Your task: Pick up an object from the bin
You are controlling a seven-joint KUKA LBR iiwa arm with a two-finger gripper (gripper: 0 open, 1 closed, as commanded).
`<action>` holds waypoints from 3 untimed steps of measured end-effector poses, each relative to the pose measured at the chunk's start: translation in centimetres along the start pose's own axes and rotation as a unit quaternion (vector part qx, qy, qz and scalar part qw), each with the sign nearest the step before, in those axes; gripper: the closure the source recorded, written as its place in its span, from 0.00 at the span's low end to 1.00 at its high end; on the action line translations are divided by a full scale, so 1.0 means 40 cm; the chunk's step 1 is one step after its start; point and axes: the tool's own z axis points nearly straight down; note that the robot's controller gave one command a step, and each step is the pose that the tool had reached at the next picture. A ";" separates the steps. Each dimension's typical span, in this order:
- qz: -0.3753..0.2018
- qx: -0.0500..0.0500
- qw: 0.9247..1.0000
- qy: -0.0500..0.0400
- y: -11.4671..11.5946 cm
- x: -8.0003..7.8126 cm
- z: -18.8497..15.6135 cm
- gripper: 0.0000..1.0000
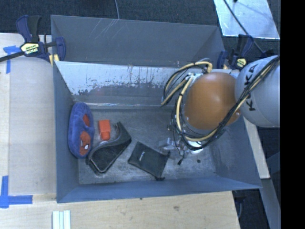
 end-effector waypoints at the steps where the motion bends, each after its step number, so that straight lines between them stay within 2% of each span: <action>1: 0.024 0.001 1.000 0.000 -0.026 -0.057 0.000 1.00; 2: 0.025 0.003 1.000 0.000 -0.186 -0.036 -0.021 1.00; 3: 0.025 0.004 1.000 -0.001 -0.130 -0.050 -0.346 1.00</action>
Offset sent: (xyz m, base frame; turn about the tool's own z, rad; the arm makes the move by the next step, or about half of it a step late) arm 0.0175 0.0163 -0.0004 0.0477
